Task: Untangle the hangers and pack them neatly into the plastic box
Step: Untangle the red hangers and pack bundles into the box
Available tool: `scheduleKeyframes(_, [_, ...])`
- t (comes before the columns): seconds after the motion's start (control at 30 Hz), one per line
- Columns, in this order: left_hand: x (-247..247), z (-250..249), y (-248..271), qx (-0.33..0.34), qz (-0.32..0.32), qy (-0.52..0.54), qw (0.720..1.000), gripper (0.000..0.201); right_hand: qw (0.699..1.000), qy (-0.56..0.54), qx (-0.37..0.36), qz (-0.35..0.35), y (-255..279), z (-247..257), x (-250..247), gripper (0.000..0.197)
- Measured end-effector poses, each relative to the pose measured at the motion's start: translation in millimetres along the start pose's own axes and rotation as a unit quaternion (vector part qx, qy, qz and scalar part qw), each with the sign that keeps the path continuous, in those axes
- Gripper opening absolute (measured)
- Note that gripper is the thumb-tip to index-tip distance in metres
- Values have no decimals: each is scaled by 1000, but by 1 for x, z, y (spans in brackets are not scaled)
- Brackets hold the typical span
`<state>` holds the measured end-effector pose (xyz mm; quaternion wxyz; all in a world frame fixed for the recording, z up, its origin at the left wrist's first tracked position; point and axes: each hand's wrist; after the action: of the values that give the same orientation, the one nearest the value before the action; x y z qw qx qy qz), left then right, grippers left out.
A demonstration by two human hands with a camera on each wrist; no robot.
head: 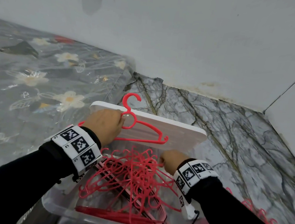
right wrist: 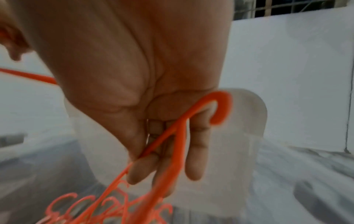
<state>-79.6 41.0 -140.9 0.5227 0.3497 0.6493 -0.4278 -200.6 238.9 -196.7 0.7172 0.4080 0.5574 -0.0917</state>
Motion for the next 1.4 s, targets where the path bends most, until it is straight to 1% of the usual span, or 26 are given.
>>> scheduleKeyframes(0.1, [-4,-3,1,0,-19,16,1000,30,998,47,4,-44,15,-3,-21,29])
scheduleKeyframes(0.2, [-6,-6,1,-4,-29,66,997,28,994,71,-17,-84,34,-5,-38,29])
scheduleKeyframes(0.3, [-4,-9,0,-2,-38,86,996,28,986,96,-45,-127,50,-6,-52,27])
scheduleKeyframes(0.33, [-3,-9,0,1,-35,90,995,26,981,115,-53,-150,54,-5,-55,28])
scheduleKeyframes(0.4, [-1,-12,0,7,-9,118,993,22,968,145,-61,-197,58,-3,-57,29])
scheduleKeyframes(0.43, [-1,-13,0,9,7,134,991,20,966,147,-64,-205,58,-1,-57,28])
scheduleKeyframes(0.53, [0,-20,1,30,34,156,987,20,975,113,-72,-179,54,3,-48,25])
scheduleKeyframes(0.67, [2,-25,2,39,35,139,989,17,984,82,-81,-135,41,8,-32,27])
scheduleKeyframes(0.77, [1,-25,0,36,38,153,987,16,981,96,-77,-153,33,8,-26,27])
scheduleKeyframes(0.9, [1,-23,-1,26,16,167,985,10,972,103,-61,-200,31,0,-34,26])
scheduleKeyframes(1.0, [0,-19,-2,11,16,176,984,15,970,89,-38,-224,32,-11,-43,26])
scheduleKeyframes(1.07, [0,-17,-2,5,21,178,984,19,975,30,-16,-222,32,-20,-45,25])
scheduleKeyframes(1.13, [0,-16,-2,4,25,176,984,20,980,-21,-8,-196,31,-25,-43,26])
scheduleKeyframes(1.2, [-1,-15,-2,5,26,177,984,20,984,-27,-9,-177,30,-25,-39,27])
scheduleKeyframes(1.23, [-1,-15,-2,4,26,179,983,20,984,-20,-11,-179,30,-25,-38,27])
scheduleKeyframes(1.33, [-2,-17,-2,7,21,187,982,12,980,-7,-23,-198,32,-24,-40,27])
scheduleKeyframes(1.4, [-2,-18,0,25,28,188,982,11,975,-25,-36,-219,36,-23,-47,26])
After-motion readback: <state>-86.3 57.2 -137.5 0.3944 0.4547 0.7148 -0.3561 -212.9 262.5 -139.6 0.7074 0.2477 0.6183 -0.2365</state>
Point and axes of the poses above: each hand's wrist, its own y-axis away from the middle knuckle, its own x-axis out of the palm, z = x × y, and after that the axes turned 4 degrees about -y, right-handed
